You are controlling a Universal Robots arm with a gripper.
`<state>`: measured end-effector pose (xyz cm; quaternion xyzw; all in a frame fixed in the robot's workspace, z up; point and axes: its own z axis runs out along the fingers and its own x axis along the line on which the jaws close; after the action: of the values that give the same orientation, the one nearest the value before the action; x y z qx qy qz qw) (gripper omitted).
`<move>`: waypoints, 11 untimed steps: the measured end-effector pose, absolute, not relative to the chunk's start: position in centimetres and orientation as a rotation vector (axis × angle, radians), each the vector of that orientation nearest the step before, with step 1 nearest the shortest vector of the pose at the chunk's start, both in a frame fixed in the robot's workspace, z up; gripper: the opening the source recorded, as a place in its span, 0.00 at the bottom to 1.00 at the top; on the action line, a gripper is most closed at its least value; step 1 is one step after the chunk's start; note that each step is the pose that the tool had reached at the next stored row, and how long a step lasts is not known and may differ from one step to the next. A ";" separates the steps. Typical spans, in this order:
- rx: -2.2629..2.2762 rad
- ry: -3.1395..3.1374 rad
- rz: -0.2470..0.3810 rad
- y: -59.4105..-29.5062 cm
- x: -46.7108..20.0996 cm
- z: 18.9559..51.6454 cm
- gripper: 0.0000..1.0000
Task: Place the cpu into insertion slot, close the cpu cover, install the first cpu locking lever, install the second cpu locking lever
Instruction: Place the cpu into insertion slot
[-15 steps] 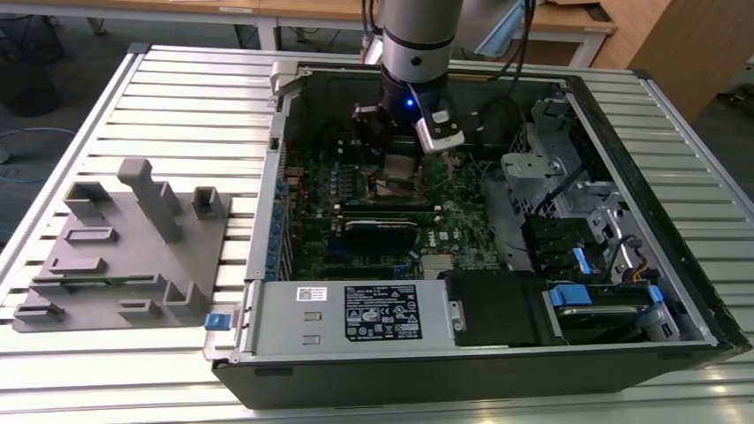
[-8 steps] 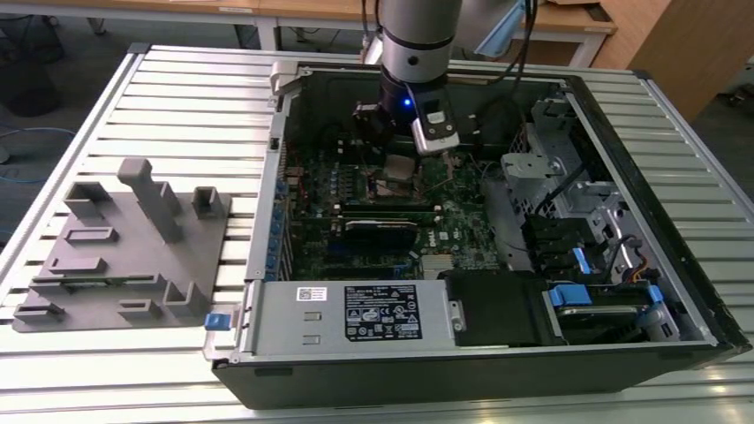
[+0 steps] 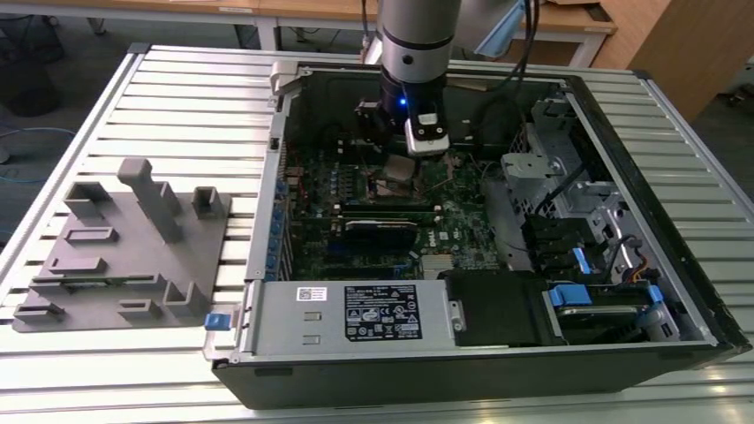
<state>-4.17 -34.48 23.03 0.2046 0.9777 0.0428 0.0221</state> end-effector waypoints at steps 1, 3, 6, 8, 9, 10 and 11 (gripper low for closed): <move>0.661 3.022 0.132 -34.5 -4.2 23.0 0.54; 0.715 3.009 0.130 -34.5 -4.2 23.0 0.54; 0.744 3.001 0.129 -34.5 -4.2 23.0 0.54; 0.744 3.001 0.129 -34.5 -4.2 23.0 0.54; 0.744 3.001 0.129 -34.5 -4.2 23.0 0.54; 0.745 3.001 0.129 -34.5 -4.2 23.0 0.54; 0.745 3.001 0.129 -34.5 -4.2 23.0 0.54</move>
<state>-4.17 -34.48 23.00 0.2406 0.9694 0.0418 0.0236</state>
